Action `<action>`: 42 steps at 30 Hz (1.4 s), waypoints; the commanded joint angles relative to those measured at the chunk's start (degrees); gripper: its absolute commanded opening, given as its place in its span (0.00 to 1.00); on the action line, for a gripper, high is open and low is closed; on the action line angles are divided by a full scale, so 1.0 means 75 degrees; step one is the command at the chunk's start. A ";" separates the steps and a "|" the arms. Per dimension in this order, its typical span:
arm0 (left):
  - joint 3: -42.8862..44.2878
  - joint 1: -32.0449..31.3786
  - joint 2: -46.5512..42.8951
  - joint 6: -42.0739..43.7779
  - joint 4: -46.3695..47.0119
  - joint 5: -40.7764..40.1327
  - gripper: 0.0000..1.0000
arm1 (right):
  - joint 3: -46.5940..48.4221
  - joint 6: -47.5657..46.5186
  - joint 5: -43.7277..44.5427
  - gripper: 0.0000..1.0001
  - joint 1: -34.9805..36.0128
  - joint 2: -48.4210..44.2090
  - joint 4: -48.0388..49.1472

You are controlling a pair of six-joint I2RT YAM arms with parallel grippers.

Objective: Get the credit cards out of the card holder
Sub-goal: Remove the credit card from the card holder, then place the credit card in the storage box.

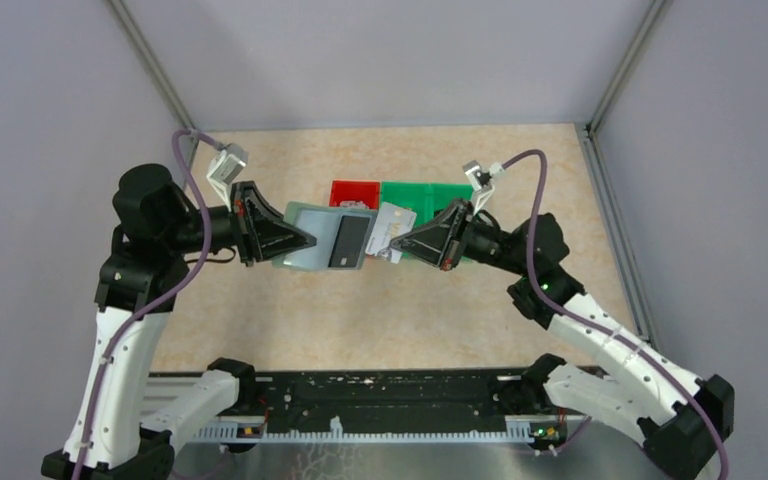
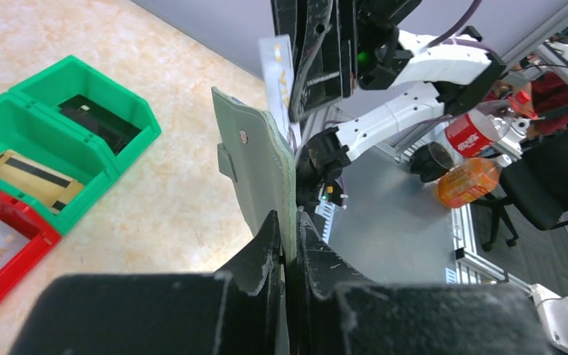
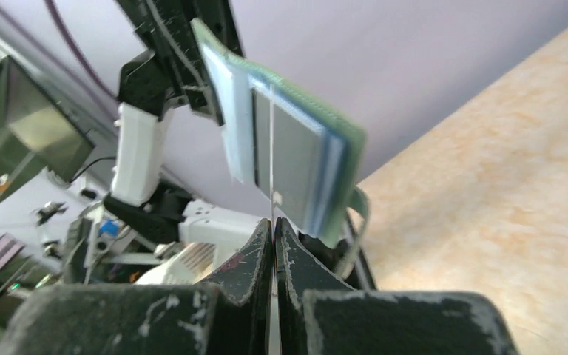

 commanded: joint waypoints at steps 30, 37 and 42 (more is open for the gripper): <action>0.0270 -0.0006 -0.0424 0.2590 -0.1279 -0.0279 0.00 | 0.6275 -0.2203 0.0859 0.00 -0.0792 0.8687 -0.4431; 0.0184 -0.0006 -0.0561 0.2578 -0.1156 -0.0223 0.00 | 0.7004 -0.2246 0.1312 0.00 -0.0622 0.9338 -0.4865; 0.0078 -0.0006 -0.0730 0.2617 -0.0987 -0.0244 0.00 | 0.7233 -0.2249 0.1534 0.24 -0.0610 0.9473 -0.5058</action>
